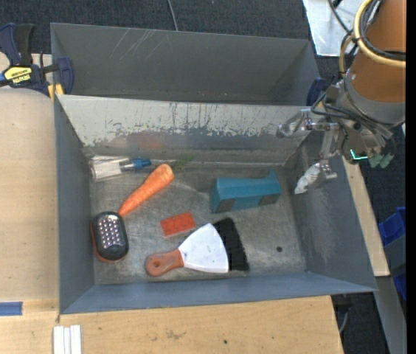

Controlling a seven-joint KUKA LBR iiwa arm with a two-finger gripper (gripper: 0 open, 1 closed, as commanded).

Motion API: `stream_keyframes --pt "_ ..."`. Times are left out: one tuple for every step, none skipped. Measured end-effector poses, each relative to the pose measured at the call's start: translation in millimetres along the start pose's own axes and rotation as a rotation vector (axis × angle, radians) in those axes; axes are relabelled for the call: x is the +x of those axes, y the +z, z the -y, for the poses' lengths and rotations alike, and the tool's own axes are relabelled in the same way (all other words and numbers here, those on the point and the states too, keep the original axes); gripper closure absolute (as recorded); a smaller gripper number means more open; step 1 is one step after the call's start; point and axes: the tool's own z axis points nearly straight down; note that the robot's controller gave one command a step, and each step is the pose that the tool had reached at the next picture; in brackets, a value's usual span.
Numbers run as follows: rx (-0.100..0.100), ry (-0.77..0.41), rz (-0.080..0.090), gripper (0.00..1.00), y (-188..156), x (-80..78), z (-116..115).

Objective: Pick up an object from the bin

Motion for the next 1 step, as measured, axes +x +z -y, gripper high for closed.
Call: stream_keyframes --pt "0.000 0.000 0.000 0.00 0.1 0.1 0.1"
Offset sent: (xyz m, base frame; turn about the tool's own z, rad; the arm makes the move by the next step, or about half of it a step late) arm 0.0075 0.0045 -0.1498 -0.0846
